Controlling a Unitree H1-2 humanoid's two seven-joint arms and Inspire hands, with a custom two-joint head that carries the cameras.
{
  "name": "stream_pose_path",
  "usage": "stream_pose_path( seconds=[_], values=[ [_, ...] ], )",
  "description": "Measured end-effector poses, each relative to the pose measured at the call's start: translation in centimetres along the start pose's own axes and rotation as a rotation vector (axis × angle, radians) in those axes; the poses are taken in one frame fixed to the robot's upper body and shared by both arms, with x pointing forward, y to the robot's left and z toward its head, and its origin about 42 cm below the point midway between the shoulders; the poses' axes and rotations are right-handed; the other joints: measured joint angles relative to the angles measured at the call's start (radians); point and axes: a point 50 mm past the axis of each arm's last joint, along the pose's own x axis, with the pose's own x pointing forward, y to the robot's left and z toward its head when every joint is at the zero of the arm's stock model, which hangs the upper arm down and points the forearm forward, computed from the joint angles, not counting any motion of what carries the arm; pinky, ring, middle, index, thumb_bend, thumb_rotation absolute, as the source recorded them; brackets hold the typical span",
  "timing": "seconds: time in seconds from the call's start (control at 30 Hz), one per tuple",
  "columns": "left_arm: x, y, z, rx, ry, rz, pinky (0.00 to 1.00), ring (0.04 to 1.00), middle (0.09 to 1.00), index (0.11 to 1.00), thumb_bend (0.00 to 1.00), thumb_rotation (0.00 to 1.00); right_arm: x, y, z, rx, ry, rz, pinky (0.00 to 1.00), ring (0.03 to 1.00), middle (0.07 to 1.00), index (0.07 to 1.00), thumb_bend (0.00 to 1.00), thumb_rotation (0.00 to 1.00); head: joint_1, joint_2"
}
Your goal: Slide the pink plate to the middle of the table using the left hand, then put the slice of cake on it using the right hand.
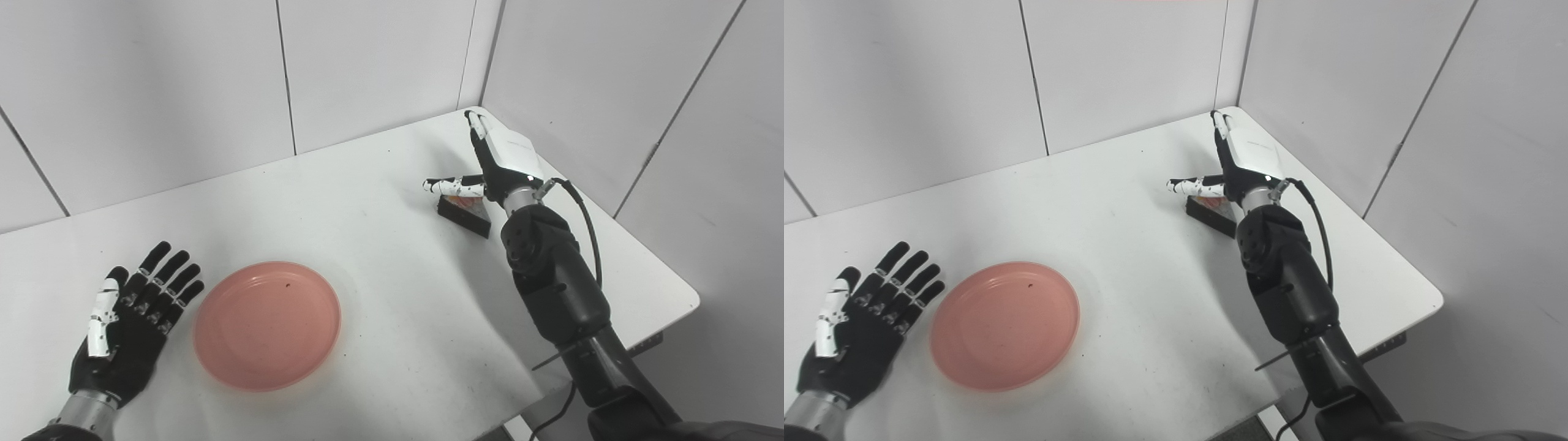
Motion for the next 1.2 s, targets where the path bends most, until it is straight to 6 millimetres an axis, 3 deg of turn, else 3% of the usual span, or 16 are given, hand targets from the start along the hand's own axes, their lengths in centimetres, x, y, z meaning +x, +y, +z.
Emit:
stream_pose_path(
  seconds=[0.37,0.6,0.7,0.77,0.93,1.1,1.17,1.2],
  values=[
    [0.0,0.0,0.0,0.001,0.0,0.001,0.9,0.884,0.891,0.885,0.42,1.0,0.5,1.0,-1.0,-0.059,0.054,0.085,0.65,0.905,1.0,0.995,0.98,0.65,-0.003,0.009],
    [-0.2,0.1,0.1,0.006,-0.003,0.012,0.9,0.885,0.893,0.884,0.42,1.0,0.5,1.7,-1.3,-0.059,0.074,0.141,0.73,0.938,0.994,0.98,1.0,0.64,-0.005,0.011],
    [-0.2,0.2,0.2,0.01,-0.002,0.012,0.89,0.879,0.885,0.876,0.42,1.0,0.6,2.1,-1.5,-0.053,0.086,0.178,0.73,0.942,0.997,0.983,1.0,0.63,-0.005,0.011],
    [-0.3,0.2,0.2,0.011,-0.001,0.013,0.89,0.881,0.888,0.88,0.42,1.0,0.5,2.2,-1.5,-0.051,0.088,0.196,0.66,0.892,0.985,0.977,1.0,0.64,-0.005,0.011],
    [-0.3,0.2,0.2,0.012,0.0,0.012,0.9,0.887,0.894,0.887,0.42,1.0,0.5,2.5,-1.2,-0.081,0.091,0.211,0.68,0.896,0.963,0.961,0.99,0.64,-0.002,0.017],
    [-0.3,0.3,0.2,0.014,0.0,0.012,0.89,0.883,0.889,0.882,0.42,1.0,0.6,2.7,-0.9,-0.116,0.091,0.218,0.8,0.906,0.964,0.952,1.0,0.6,-0.002,0.017],
    [-0.3,0.3,0.2,0.014,0.0,0.012,0.89,0.884,0.891,0.883,0.42,1.0,0.8,2.7,-0.8,-0.11,0.094,0.217,0.81,0.908,0.97,0.951,0.98,0.55,0.0,0.018],
    [-0.3,0.3,0.2,0.014,0.0,0.012,0.89,0.883,0.891,0.883,0.42,1.0,0.9,2.6,-0.8,-0.099,0.093,0.217,0.76,0.898,0.966,0.943,0.94,0.46,0.0,0.018]
  ],
)
